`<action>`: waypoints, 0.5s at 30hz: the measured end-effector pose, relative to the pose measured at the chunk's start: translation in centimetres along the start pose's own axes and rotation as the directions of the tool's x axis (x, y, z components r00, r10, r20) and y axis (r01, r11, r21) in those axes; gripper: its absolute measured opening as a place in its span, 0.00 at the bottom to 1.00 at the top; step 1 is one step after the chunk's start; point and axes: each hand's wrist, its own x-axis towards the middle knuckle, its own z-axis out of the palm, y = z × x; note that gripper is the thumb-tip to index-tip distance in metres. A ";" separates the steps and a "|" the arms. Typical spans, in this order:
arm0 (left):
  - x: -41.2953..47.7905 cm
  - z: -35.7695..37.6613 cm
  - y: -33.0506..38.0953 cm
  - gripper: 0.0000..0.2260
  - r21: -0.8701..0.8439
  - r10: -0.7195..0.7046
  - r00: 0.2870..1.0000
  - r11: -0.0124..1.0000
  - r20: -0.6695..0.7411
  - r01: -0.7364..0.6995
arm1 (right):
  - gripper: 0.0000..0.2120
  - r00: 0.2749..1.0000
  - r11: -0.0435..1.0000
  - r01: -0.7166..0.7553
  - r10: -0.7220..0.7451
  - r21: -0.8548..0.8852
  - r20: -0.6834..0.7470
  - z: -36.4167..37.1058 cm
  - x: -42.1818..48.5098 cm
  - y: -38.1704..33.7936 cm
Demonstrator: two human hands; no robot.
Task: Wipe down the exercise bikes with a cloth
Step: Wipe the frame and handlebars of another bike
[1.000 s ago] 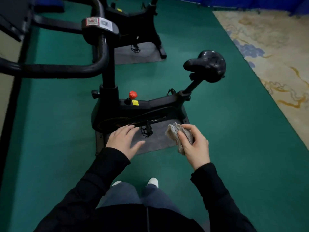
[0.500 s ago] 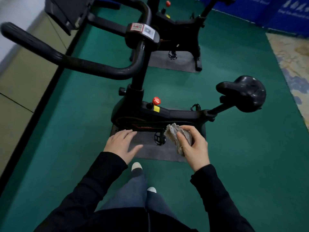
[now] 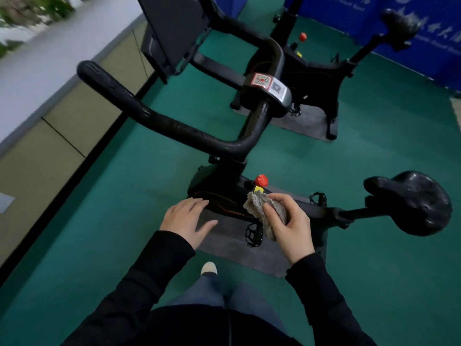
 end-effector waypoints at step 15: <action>-0.8 -1.2 -0.8 0.27 -0.189 -0.407 0.902 0.906 -0.141 0.379 | 0.10 0.873 0.973 0.228 -0.221 0.038 0.434 2.8 6.2 -2.8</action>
